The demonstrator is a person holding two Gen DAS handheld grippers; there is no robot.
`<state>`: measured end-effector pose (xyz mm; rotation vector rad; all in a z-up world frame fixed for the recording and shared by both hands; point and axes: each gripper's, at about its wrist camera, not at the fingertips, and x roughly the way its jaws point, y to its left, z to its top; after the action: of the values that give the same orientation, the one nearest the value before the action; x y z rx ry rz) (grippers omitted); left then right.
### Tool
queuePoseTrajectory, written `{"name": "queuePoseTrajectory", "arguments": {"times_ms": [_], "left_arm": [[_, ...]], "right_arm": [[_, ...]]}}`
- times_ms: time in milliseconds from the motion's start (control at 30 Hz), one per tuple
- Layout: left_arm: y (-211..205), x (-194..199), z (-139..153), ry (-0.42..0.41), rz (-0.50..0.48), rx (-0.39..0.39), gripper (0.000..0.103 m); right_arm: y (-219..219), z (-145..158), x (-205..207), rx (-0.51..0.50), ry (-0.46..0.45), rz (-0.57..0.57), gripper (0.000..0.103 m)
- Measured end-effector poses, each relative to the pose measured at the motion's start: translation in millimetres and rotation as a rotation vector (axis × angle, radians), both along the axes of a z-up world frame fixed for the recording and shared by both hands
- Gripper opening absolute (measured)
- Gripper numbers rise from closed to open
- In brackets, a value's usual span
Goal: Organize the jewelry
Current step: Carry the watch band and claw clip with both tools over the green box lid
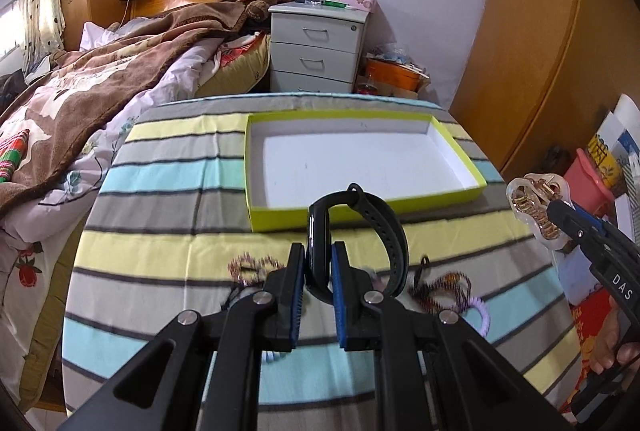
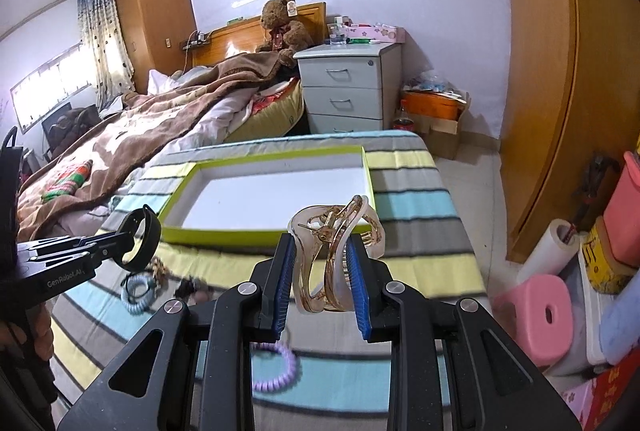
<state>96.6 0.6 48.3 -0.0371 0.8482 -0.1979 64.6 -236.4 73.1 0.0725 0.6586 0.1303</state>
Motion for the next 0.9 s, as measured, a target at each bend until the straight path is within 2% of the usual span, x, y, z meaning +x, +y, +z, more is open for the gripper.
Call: {"name": "queuePoseTrajectory", "arguments": {"times_ms": [400,667,900], "left_arm": [[10,56,-1,0.023,0.044,-0.034,0.014],[16,96,-7,0.043,0.068,-0.033,0.014],[14,127,-25,0.077,0.086,-0.023,0.014]], "right_arm": [[3,0,62,-0.049,0.025,0.022,0.027],[6,-17,111,-0.065,0.072,0.027,0.027],[8,-36,145,-0.084,0.130,0.038,0.027]]}}
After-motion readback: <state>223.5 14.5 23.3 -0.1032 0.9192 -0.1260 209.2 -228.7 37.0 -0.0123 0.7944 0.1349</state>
